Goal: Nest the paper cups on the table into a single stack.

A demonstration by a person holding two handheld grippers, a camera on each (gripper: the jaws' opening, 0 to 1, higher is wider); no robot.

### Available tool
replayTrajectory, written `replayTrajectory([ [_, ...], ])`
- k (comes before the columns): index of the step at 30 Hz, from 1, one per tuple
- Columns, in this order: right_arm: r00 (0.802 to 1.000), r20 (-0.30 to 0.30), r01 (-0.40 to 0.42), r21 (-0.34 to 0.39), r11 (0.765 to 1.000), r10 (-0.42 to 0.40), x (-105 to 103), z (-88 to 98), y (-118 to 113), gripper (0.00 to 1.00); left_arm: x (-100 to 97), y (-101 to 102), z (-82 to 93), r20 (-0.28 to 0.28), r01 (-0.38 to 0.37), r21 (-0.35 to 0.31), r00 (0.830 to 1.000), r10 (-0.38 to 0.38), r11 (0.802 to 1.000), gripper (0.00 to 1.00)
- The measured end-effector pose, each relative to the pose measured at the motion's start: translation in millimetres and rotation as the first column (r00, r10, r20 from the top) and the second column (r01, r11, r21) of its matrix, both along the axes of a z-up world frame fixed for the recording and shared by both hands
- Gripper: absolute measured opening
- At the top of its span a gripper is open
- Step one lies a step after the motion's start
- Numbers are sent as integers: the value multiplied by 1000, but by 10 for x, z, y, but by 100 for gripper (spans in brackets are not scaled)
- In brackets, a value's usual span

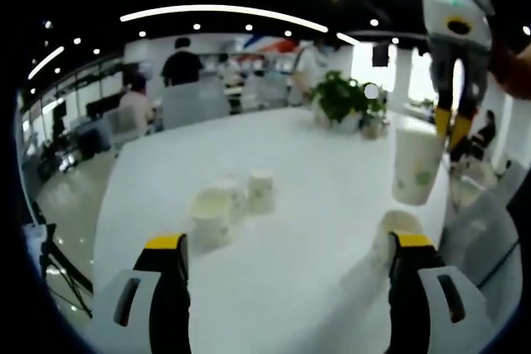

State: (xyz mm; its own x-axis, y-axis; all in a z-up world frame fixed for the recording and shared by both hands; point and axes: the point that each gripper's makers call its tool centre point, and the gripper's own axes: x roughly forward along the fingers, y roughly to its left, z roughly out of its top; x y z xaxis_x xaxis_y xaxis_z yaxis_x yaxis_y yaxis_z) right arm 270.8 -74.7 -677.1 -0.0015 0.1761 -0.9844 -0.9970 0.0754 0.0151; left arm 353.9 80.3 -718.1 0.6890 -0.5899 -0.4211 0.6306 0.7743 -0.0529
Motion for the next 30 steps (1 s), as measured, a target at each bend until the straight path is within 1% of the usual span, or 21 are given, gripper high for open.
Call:
replayTrajectory([
  [18,999,-19,27,-11,1000,-27,-77,-231,-13,0,-35,-9,0,-5,-4,-8,1000,4,1000,99],
  [30,998,-31,53,-3,999,-53,-100,-381,23,0,-42,1,-22,-10,-11,-9,1000,11,1000,99],
])
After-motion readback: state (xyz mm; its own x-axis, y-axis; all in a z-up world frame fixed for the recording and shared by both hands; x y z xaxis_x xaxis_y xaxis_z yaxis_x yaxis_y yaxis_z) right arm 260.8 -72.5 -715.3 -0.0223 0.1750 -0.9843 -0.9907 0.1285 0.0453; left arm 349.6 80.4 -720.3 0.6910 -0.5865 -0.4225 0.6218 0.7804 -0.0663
